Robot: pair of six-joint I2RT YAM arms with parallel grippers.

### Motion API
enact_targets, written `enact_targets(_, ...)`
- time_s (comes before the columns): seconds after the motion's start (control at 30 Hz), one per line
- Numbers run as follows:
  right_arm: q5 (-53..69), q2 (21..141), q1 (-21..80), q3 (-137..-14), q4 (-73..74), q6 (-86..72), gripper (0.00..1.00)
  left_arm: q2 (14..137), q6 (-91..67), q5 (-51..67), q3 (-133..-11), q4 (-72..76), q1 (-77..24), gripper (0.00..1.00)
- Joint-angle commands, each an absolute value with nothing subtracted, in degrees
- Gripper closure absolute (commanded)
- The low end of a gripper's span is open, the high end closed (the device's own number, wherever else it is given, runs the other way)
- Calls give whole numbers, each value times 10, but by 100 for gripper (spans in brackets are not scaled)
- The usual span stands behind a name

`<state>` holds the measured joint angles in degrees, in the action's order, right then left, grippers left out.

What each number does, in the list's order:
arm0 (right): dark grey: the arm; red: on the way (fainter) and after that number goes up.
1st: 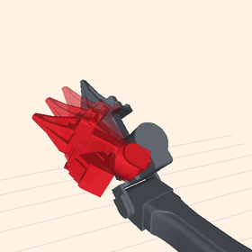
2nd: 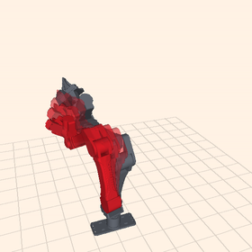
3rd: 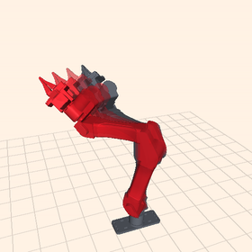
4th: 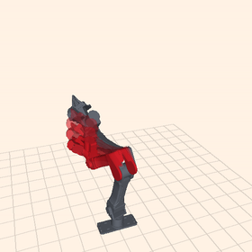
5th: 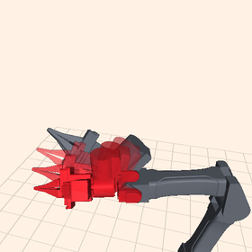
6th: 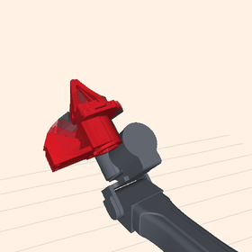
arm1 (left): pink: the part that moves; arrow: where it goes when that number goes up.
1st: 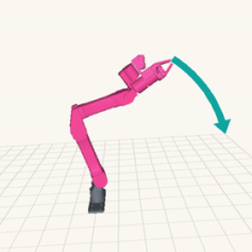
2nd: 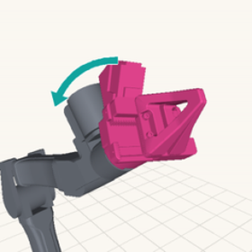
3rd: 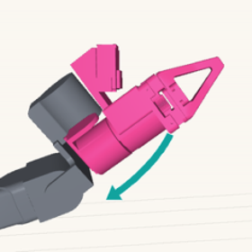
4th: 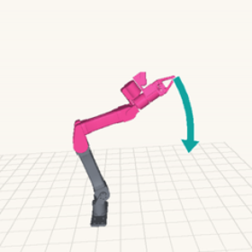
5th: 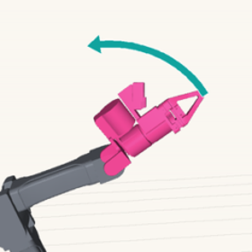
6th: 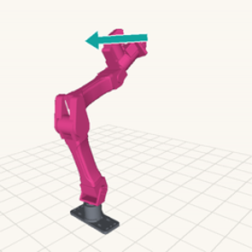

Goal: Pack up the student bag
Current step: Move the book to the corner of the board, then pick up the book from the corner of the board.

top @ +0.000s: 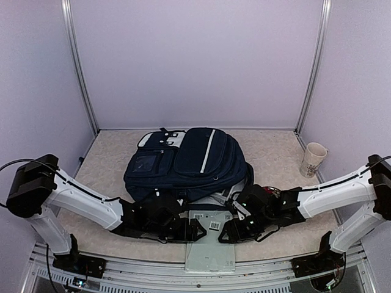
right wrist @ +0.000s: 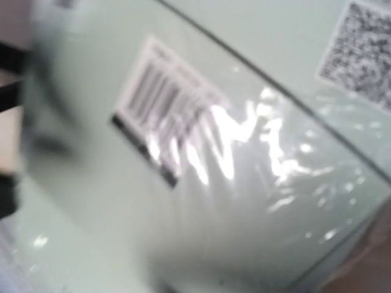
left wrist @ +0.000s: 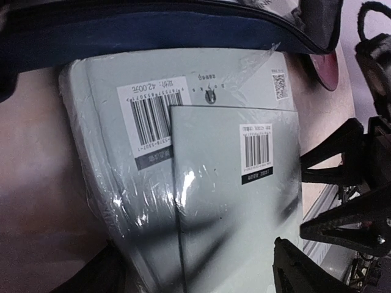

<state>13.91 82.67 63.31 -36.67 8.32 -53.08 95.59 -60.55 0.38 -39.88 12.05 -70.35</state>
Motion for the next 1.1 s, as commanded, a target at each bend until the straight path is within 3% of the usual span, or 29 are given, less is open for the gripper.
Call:
enact_targets(0.0,103,813,630,-388,34,-540,33,1010,-599,110,-409,153,-711,20)
enact_targets(0.23,11,797,629,-394,153,-544,26,1010,-604,107,-403,150,-707,20)
enact_targets(0.53,77,910,624,-424,105,-498,14,1015,-606,110,-405,150,-702,20)
enact_targets(0.6,124,920,624,-428,67,-480,17,1015,-604,110,-404,152,-701,20)
enact_targets(0.73,218,891,625,-415,-42,-461,33,1005,-598,102,-408,155,-703,23)
enact_targets(0.9,240,788,631,-440,-76,-437,33,969,-565,66,-424,181,-716,23)
enact_targets(1.07,181,701,621,-485,5,-409,31,1017,-546,102,-506,222,-715,23)
